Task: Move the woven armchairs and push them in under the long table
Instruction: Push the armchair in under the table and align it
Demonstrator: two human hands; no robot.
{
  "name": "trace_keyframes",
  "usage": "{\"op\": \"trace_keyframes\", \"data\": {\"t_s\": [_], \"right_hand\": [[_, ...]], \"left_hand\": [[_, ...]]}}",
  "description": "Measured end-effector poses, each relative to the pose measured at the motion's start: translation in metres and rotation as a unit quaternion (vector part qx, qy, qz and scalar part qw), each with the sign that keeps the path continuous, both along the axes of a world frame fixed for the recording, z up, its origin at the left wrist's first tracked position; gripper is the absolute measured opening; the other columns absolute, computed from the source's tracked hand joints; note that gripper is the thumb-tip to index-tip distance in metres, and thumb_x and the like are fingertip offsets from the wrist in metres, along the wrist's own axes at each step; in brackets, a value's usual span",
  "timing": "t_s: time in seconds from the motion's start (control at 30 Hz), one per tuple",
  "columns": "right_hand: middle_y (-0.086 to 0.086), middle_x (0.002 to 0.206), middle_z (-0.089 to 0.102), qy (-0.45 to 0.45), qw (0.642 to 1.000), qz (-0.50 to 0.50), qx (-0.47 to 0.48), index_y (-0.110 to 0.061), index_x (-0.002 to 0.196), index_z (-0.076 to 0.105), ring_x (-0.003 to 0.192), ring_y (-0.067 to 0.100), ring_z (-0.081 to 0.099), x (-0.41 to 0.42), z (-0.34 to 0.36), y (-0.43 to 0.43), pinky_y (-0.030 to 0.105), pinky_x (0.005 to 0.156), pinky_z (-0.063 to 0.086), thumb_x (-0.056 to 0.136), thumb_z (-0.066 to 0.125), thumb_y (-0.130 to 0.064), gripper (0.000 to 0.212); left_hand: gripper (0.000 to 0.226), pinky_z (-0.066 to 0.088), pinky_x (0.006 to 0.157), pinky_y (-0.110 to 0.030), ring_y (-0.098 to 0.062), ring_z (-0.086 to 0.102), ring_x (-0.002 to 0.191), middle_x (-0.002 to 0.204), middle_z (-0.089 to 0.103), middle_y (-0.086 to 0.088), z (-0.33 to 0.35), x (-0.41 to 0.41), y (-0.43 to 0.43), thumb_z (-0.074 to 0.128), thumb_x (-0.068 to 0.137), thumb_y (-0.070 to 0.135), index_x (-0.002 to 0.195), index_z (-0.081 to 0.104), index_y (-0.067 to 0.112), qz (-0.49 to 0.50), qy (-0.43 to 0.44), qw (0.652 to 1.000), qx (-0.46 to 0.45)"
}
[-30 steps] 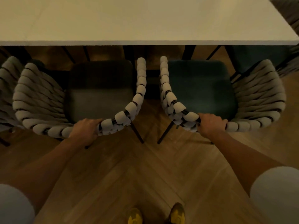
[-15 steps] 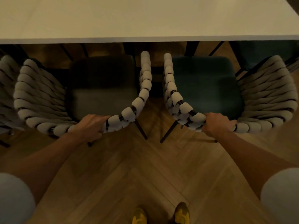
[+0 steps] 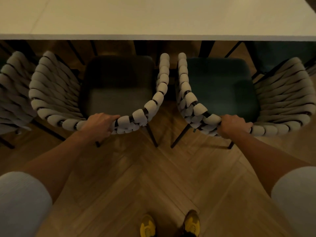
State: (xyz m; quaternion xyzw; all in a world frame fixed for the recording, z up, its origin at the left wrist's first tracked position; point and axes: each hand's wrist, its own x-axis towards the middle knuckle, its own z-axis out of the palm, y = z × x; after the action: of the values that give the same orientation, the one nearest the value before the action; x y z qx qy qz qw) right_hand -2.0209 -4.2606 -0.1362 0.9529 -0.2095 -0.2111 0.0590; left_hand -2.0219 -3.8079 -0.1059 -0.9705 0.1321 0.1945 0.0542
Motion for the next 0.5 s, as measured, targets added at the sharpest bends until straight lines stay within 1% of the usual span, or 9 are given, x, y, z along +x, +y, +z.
{"op": "trace_keyframes", "data": {"t_s": [0.03,0.07,0.17,0.3,0.4,0.43,0.47,0.5], "right_hand": [[0.003,0.080,0.054,-0.005,1.000,0.002,-0.006,-0.025,0.096,0.060,0.083,0.027,0.054,0.001,-0.001,0.001,0.056,0.101,0.040,0.094,0.062,-0.036,0.011],[0.003,0.079,0.054,-0.010,1.000,0.004,-0.012,-0.025,0.092,0.059,0.081,0.027,0.054,0.003,-0.002,0.003,0.056,0.101,0.040,0.095,0.063,-0.034,0.011],[0.003,0.077,0.054,-0.018,1.000,0.006,-0.023,-0.024,0.086,0.057,0.078,0.026,0.052,0.006,-0.006,0.003,0.057,0.102,0.038,0.095,0.063,-0.032,0.013],[0.002,0.083,0.058,-0.008,1.000,0.026,-0.004,-0.026,0.096,0.061,0.083,0.026,0.056,0.007,-0.005,-0.005,0.059,0.102,0.040,0.094,0.065,-0.035,0.010],[0.002,0.088,0.058,0.008,0.999,0.036,0.021,-0.028,0.104,0.062,0.087,0.026,0.056,0.005,-0.002,-0.008,0.058,0.100,0.041,0.094,0.065,-0.038,0.014],[0.002,0.088,0.058,0.010,0.999,0.037,0.022,-0.028,0.104,0.062,0.086,0.026,0.056,0.003,-0.002,-0.010,0.058,0.101,0.042,0.094,0.065,-0.038,0.014],[0.002,0.088,0.058,0.009,0.999,0.039,0.021,-0.028,0.103,0.062,0.086,0.026,0.056,0.000,-0.002,-0.013,0.058,0.101,0.041,0.094,0.065,-0.038,0.014],[0.001,0.086,0.057,0.009,0.999,0.041,0.018,-0.029,0.102,0.062,0.086,0.026,0.056,-0.002,-0.003,-0.015,0.059,0.103,0.041,0.094,0.065,-0.038,0.013]], "left_hand": [[0.044,0.044,0.062,-0.034,-0.018,0.058,0.077,0.090,0.062,0.006,-0.008,0.004,0.007,0.065,0.091,0.025,0.132,0.052,0.036,0.013,0.000,1.000,-0.018],[0.043,0.042,0.062,-0.033,-0.017,0.057,0.076,0.089,0.062,0.008,-0.007,0.006,0.010,0.067,0.090,0.030,0.129,0.052,0.039,0.021,0.000,1.000,-0.018],[0.041,0.043,0.062,-0.033,-0.016,0.057,0.075,0.087,0.063,0.009,-0.015,0.020,0.018,0.072,0.084,0.046,0.121,0.054,0.041,0.030,-0.044,0.998,-0.023],[0.042,0.040,0.062,-0.031,-0.014,0.053,0.073,0.084,0.059,0.011,-0.025,0.017,0.009,0.074,0.084,0.047,0.121,0.057,0.040,0.050,-0.057,0.997,-0.016],[0.032,0.039,0.060,-0.029,-0.013,0.053,0.068,0.078,0.058,0.011,-0.027,0.008,-0.002,0.071,0.082,0.050,0.110,0.060,0.037,0.062,-0.064,0.996,-0.004],[0.034,0.040,0.058,-0.028,-0.011,0.053,0.065,0.075,0.058,0.011,-0.027,0.007,-0.004,0.070,0.081,0.057,0.106,0.060,0.036,0.072,-0.065,0.995,0.003],[0.039,0.041,0.057,-0.028,-0.010,0.053,0.063,0.073,0.058,0.012,-0.026,0.006,-0.005,0.067,0.079,0.067,0.102,0.061,0.036,0.081,-0.059,0.995,0.014],[0.049,0.042,0.056,-0.027,-0.008,0.053,0.061,0.070,0.058,0.012,-0.024,0.006,-0.007,0.061,0.075,0.081,0.096,0.059,0.036,0.089,-0.055,0.994,0.023]]}}
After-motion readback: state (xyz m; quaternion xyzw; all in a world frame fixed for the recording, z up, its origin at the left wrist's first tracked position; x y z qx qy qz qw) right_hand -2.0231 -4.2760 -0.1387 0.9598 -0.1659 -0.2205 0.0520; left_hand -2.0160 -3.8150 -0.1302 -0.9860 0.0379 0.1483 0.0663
